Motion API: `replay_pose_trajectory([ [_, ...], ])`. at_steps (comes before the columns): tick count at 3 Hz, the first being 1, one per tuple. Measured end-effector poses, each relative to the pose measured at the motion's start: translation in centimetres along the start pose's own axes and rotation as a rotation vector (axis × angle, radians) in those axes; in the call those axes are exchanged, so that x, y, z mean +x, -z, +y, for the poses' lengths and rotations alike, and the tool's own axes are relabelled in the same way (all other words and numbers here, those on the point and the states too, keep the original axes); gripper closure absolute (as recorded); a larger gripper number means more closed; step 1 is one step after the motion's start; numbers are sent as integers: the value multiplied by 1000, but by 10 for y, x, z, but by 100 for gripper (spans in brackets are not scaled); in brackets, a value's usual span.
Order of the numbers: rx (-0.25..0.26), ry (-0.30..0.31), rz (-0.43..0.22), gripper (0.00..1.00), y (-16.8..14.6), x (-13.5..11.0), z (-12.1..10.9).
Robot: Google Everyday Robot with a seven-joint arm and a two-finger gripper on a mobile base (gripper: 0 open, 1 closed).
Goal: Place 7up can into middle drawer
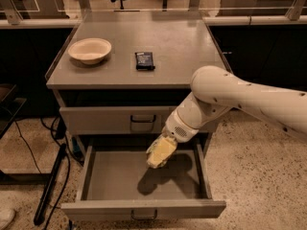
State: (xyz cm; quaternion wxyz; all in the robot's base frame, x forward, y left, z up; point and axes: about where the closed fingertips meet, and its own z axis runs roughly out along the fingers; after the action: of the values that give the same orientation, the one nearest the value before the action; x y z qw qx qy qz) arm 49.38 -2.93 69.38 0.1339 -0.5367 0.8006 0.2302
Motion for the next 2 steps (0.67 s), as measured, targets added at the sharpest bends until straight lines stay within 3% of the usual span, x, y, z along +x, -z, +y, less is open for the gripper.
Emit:
replay_pose_trajectory([
  [1, 17, -8, -14, 100, -12, -6, -7],
  [2, 18, -26, -45, 100, -46, -16, -21],
])
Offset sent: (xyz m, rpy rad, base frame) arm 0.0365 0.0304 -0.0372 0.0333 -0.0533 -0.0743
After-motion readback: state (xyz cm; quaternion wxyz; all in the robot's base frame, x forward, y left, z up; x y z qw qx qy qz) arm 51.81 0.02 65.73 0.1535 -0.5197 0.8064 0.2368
